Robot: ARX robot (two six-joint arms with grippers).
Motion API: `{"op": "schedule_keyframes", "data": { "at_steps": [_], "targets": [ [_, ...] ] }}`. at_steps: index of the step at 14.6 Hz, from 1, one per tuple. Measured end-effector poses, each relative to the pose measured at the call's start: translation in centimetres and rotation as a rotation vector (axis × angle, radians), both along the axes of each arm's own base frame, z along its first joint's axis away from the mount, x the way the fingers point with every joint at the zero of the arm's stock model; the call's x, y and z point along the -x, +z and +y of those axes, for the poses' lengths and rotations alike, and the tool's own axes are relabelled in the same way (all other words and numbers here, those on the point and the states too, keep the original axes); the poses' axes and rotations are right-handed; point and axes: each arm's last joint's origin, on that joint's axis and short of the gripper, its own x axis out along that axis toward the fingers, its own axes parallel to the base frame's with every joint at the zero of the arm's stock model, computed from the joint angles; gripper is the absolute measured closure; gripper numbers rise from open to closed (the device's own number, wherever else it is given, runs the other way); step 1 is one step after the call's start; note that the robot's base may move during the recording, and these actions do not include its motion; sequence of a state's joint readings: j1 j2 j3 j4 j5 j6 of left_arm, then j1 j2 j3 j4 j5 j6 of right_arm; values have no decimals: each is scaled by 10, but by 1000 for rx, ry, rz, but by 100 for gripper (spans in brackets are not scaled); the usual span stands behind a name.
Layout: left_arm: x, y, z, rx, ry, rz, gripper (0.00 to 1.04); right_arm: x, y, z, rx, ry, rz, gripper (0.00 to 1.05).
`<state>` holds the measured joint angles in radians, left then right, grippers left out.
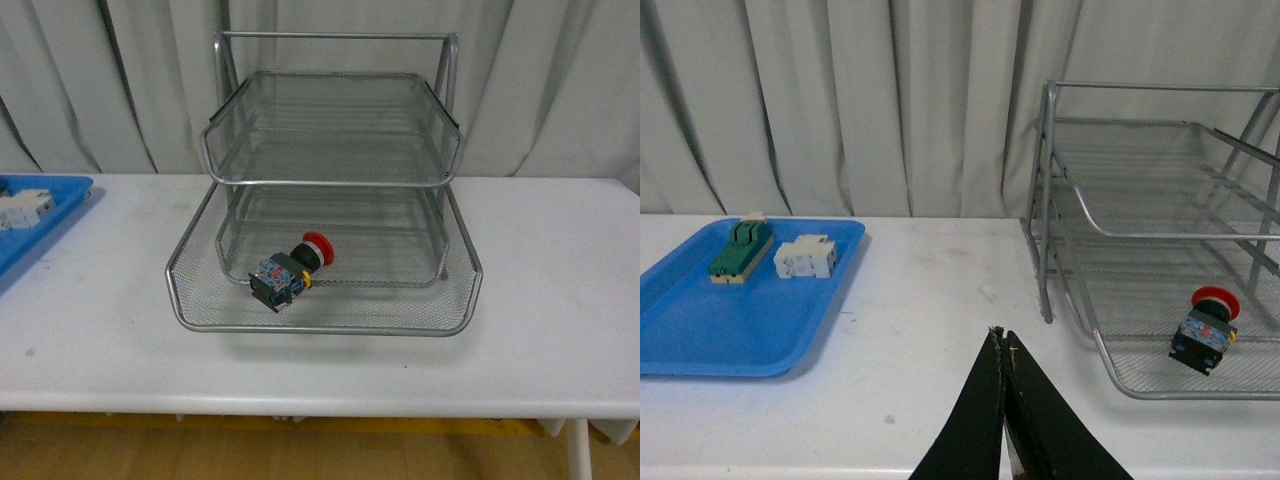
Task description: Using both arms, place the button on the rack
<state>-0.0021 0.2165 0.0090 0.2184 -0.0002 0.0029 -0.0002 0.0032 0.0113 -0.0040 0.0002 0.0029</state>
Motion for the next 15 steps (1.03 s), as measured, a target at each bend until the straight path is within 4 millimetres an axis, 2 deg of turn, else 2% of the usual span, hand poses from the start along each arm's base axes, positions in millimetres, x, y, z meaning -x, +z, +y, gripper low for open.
{"op": "schedule_keyframes", "data": {
  "at_steps": [5,6,9,10,11,13,15],
  "targets": [
    [11,-7,0,0,-2,55,103,0,0,0,0,0,0,6],
    [13,-2,0,0,0,-7,103,0,0,0,0,0,1,6],
    [13,-4,0,0,-1,18,103,0,0,0,0,0,0,6],
    [13,-4,0,1,0,13,67,0,-2,0,10,17,61,6],
    [13,-4,0,1,0,13,49,-8,0,3,33,106,303,6],
    [13,-4,0,1,0,14,26,-29,11,9,32,180,341,6],
    [13,-4,0,1,0,13,6,-51,6,17,44,198,413,6]
  ]
}}
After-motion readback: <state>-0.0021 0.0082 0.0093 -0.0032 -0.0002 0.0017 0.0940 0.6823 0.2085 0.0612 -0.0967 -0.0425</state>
